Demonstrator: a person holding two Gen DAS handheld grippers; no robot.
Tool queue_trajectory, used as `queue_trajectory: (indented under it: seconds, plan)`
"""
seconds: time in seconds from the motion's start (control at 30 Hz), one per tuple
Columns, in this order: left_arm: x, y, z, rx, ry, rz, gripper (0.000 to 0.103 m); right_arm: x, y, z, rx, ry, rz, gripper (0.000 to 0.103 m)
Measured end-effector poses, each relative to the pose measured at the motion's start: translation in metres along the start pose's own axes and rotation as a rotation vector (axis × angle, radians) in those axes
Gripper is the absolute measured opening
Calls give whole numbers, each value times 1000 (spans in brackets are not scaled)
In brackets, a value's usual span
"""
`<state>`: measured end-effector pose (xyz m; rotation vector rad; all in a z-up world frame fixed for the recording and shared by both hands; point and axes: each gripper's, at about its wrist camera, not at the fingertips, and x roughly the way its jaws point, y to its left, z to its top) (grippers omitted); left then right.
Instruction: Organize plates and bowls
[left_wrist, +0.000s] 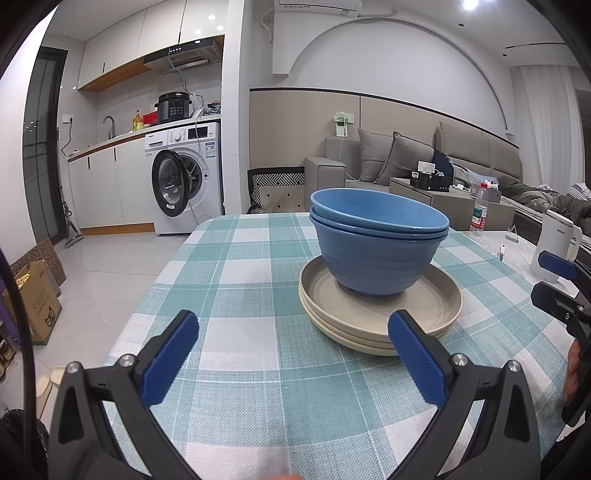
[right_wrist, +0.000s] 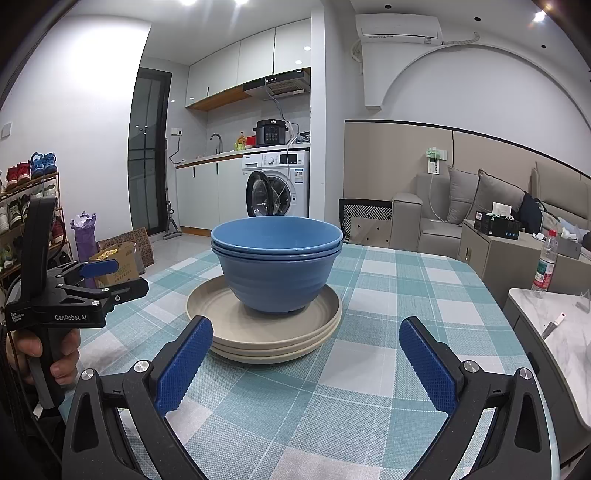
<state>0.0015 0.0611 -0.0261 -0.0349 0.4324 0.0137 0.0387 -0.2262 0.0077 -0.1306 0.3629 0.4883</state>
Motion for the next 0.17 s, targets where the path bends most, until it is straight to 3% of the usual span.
queue_trajectory:
  seconds: [0.17]
  plan:
    - [-2,-1,-1,6,-11,0,103,0,0,0,0,-1,0,103]
